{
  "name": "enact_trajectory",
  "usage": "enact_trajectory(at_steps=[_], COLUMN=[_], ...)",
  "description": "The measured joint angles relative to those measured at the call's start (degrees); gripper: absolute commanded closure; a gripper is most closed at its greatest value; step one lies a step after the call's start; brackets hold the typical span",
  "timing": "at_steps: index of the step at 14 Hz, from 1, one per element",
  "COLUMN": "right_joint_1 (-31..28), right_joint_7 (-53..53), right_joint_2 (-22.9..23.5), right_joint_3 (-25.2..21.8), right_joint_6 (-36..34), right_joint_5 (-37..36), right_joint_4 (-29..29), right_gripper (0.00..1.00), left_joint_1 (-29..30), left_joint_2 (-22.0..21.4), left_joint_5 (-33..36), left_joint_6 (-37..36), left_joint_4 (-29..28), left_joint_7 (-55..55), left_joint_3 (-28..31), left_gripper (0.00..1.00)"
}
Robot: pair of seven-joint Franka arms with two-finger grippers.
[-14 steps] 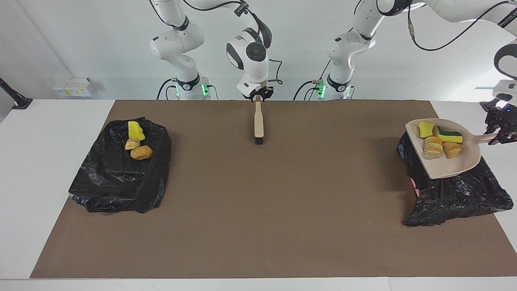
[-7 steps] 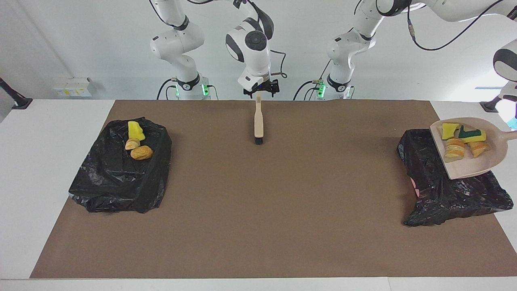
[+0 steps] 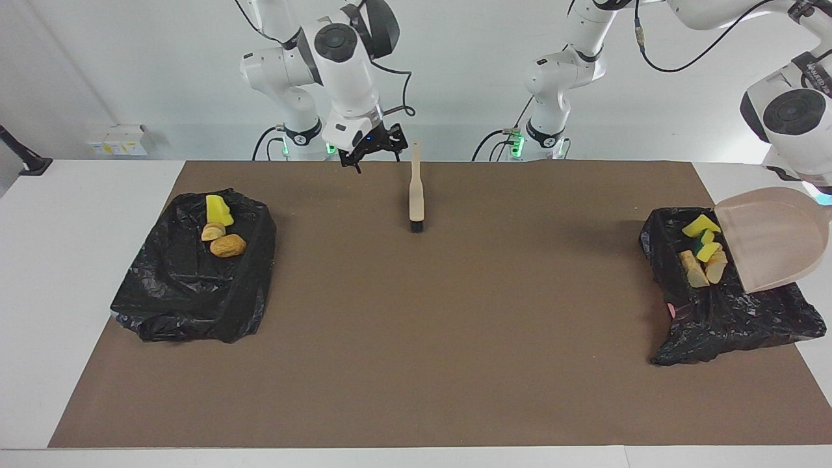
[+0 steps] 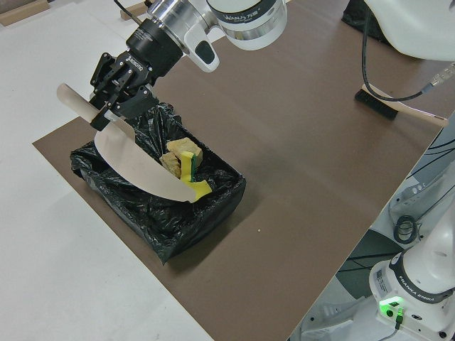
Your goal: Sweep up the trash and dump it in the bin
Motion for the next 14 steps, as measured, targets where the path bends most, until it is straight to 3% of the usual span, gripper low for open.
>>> enact_trajectory(at_steps=[5, 9, 14], right_joint_1=[-14.10, -18.94, -20.18], right_joint_7=[-8.76, -12.79, -12.58], right_joint_2=[0.69, 2.53, 2.35], right_joint_3=[-0.56, -0.63, -1.78], right_joint_6=[0.01, 0.07, -1.32], right_joint_5=[-0.28, -2.21, -2.56], right_joint_4=[1.86, 5.92, 11.63], right_gripper=[0.00, 0.00, 0.00], left_joint_1=[-1.51, -7.03, -12.38], left_joint_2=[-2.77, -3.14, -3.40], left_joint_5=[0.96, -7.97, -23.23], left_joint_6=[-1.31, -11.16, -20.09], left_joint_4=[-0.07, -0.33, -0.49], left_joint_7=[-1.85, -14.46, -32.82], left_joint_3=[-0.28, -0.62, -0.90], left_gripper=[1.00, 1.00, 1.00])
